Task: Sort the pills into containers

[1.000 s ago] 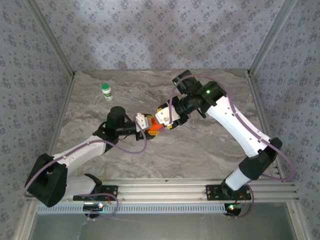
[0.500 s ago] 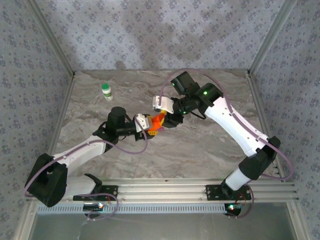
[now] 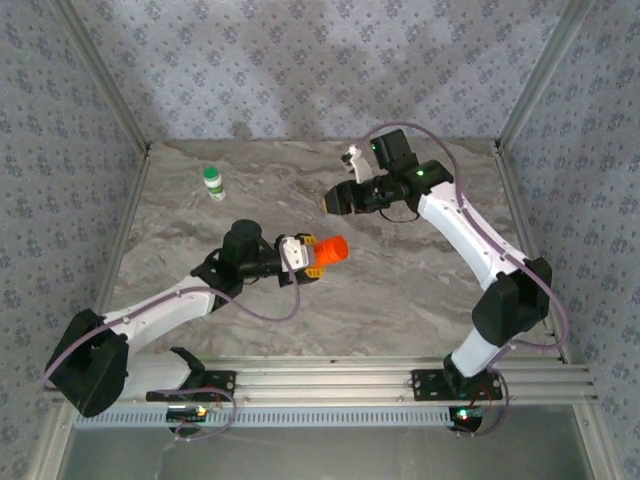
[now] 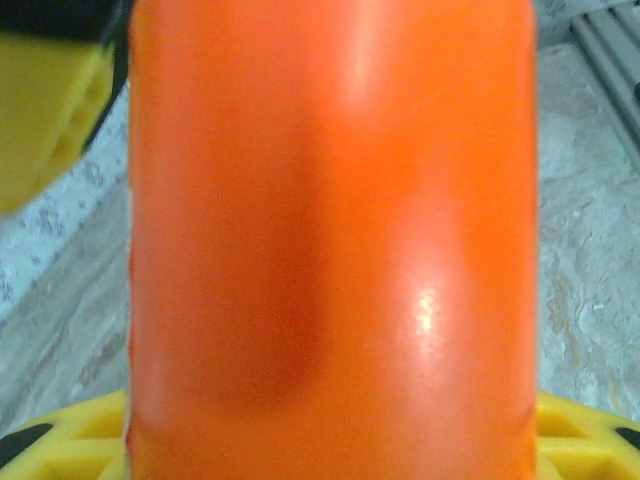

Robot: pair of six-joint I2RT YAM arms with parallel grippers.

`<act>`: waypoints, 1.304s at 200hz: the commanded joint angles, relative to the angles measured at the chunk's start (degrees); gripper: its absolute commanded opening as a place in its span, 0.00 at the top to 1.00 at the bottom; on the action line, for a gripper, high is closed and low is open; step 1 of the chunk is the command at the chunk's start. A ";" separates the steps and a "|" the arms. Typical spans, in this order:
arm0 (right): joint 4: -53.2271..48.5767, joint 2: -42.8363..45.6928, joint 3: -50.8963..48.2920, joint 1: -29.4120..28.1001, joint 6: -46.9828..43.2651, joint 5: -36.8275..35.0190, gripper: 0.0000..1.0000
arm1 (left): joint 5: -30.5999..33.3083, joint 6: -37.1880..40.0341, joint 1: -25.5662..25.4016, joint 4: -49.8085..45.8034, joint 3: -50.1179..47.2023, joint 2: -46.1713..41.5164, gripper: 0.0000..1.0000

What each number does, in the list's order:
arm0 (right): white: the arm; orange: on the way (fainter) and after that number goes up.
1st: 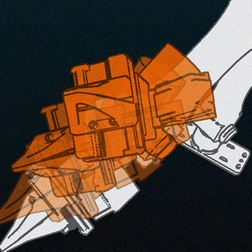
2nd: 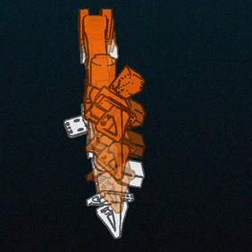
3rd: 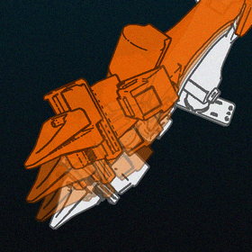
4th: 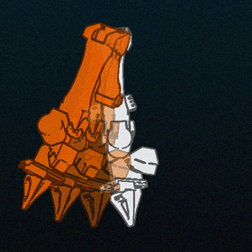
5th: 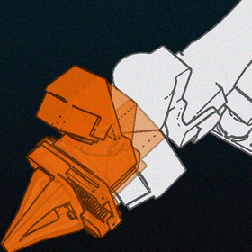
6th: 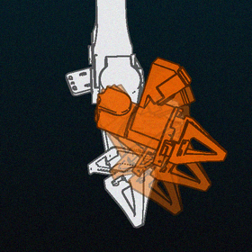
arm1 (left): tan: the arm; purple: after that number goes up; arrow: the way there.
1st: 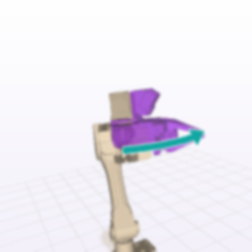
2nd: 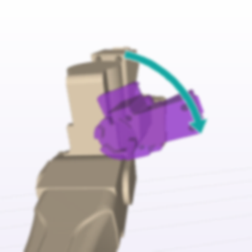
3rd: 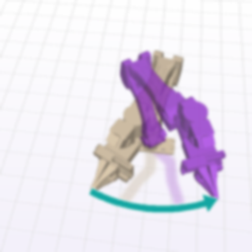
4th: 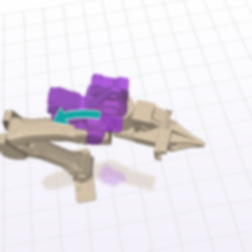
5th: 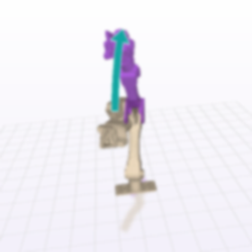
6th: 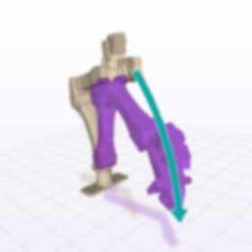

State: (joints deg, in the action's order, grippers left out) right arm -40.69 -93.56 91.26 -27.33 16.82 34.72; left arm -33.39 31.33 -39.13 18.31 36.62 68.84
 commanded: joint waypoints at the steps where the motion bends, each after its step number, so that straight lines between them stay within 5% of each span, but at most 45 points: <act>1: 5.97 1.42 -0.47 0.19 8.79 -0.09 0.45 | -1.33 1.09 0.27 3.82 1.68 -0.51 1.00; 29: 8.37 4.52 -0.02 1.63 6.80 -5.88 0.45 | -1.93 -0.65 0.62 5.65 0.96 0.12 1.00; 67: 10.04 11.30 -0.97 2.29 -21.01 -11.90 0.41 | -3.50 -4.87 3.24 8.29 0.51 0.64 1.00; 91: 14.10 15.32 -3.38 2.66 -27.24 -16.93 0.38 | -2.65 -7.76 4.27 10.24 -1.02 -0.20 1.00; 121: 23.16 19.93 -11.07 3.58 -32.06 -4.54 0.32 | -4.19 -10.47 5.36 11.17 -2.57 -2.48 1.00; 156: 17.60 20.97 -13.88 5.75 -59.21 21.99 0.29 | -10.83 -10.26 6.73 9.08 -2.59 -3.41 1.00; 170: 14.80 20.60 -13.92 5.94 -69.00 26.69 0.28 | -11.75 -9.53 6.77 7.98 -1.88 -2.79 1.00; 261: -20.73 7.92 3.15 -1.98 -96.35 17.32 0.28 | -13.16 -7.51 6.75 4.04 0.29 -0.73 1.00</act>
State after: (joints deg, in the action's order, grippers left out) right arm -47.20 -82.50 88.62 -26.70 -69.52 55.48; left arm -44.38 22.96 -32.58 22.46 34.57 67.99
